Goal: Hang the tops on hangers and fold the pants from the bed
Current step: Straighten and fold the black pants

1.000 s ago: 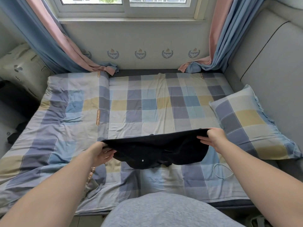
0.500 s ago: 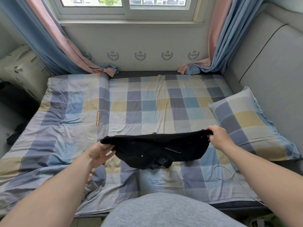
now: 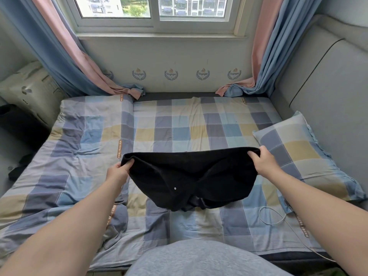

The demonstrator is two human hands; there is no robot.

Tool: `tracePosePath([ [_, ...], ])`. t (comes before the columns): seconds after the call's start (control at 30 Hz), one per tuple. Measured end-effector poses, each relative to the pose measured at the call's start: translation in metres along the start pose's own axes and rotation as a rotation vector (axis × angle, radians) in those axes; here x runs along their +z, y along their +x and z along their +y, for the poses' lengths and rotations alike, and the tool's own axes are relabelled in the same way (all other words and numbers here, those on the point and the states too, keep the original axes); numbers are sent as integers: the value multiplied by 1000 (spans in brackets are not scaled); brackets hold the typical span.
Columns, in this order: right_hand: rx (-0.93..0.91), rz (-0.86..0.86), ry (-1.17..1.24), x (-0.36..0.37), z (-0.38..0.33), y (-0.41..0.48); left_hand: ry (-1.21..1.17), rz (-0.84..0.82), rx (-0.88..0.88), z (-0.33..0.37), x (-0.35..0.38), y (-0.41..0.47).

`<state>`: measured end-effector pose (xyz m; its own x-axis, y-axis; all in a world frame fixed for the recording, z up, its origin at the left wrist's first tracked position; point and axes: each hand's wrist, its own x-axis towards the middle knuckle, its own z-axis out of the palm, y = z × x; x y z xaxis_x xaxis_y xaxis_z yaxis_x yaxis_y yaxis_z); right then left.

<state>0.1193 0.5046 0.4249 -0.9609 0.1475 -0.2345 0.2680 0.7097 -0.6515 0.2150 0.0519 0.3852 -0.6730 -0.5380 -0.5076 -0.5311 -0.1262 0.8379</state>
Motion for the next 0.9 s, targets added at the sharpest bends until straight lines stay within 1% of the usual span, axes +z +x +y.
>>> tracePosePath([
  [0.1,51,22,118,-6,-13,6,115,86,62,18,6,4],
  [0.17,126,-5,318,-13,-25,10,118,92,96,35,7,5],
  [0.23,200,-90,562,-24,-41,18,96,107,133,52,10,7],
  [0.27,203,-134,644,-32,-53,22,92,129,167,64,12,7],
  [0.33,157,-180,698,-52,-81,29,105,184,243,93,14,6],
  [0.4,62,-149,716,-73,-115,34,121,248,314,128,17,5],
  [0.47,-41,-54,710,-95,-151,37,118,311,383,167,20,0],
  [0.53,-146,57,641,-120,-187,39,111,372,462,210,20,-6],
  [0.63,-347,249,425,-166,-239,40,68,433,576,282,15,-18],
  [0.7,-463,348,312,-197,-273,39,30,458,624,333,10,-31],
  [0.8,-560,442,246,-239,-321,31,-31,524,699,403,1,-55],
  [0.9,-611,529,243,-276,-361,22,-58,602,801,460,-11,-80],
])
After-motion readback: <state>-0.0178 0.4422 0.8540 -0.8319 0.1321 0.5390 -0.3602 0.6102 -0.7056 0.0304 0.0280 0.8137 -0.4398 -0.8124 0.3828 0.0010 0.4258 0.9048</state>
